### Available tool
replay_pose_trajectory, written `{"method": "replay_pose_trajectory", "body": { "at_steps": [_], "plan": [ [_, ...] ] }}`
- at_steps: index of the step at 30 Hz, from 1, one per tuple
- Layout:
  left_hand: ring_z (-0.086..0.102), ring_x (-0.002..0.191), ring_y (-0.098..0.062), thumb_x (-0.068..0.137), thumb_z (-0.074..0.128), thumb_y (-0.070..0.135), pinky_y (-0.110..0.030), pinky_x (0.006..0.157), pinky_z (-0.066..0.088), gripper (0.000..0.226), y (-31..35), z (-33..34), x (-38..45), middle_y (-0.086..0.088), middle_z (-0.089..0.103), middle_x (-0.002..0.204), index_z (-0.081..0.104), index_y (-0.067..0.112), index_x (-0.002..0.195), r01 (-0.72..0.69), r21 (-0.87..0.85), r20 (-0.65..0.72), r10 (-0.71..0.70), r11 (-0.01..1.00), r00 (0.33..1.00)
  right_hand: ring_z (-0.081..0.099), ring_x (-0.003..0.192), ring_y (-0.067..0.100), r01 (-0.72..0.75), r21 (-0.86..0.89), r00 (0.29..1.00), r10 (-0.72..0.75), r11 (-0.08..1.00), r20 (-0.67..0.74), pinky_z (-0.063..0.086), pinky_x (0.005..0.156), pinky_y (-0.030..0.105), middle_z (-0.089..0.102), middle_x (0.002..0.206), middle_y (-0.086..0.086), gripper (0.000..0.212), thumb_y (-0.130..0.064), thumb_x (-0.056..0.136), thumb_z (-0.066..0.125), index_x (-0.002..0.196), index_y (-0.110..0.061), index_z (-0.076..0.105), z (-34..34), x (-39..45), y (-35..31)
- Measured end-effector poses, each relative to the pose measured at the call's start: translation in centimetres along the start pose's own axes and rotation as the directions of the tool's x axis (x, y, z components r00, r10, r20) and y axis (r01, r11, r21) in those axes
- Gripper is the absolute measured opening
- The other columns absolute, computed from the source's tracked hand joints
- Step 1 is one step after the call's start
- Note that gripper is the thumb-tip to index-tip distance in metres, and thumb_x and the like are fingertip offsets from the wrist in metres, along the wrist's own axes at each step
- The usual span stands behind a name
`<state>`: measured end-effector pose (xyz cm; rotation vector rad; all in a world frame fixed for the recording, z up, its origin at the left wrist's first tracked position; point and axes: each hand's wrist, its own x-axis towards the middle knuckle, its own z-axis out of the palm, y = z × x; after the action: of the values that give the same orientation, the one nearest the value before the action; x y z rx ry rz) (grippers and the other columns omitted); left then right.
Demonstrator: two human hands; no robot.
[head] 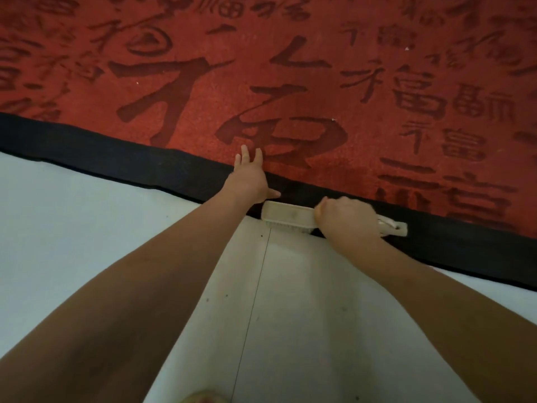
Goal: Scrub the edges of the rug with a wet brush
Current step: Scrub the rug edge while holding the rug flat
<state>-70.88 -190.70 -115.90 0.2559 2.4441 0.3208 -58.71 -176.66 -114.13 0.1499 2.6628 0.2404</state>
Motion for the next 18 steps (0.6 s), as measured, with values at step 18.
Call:
{"method": "replay_pose_trajectory", "body": {
  "at_steps": [18],
  "plan": [
    [-0.024, 0.146, -0.035, 0.078, 0.066, 0.065, -0.046, 0.120, -0.004, 0.123, -3.6, 0.9, -1.0, -0.014, -0.034, 0.156, -0.022, 0.022, 0.152, -0.065, 0.117, 0.015, 0.064, 0.991, 0.998, 0.063, 0.086, 0.025, -0.074, -0.050, 0.992, 0.079, 0.996, 0.102, 0.044, 0.066, 0.036, 0.064, 0.104, 0.007, 0.032, -0.015, 0.100, 0.034, 0.129, -0.012, 0.048, 1.2, -3.9, 2.7]
  ]
}}
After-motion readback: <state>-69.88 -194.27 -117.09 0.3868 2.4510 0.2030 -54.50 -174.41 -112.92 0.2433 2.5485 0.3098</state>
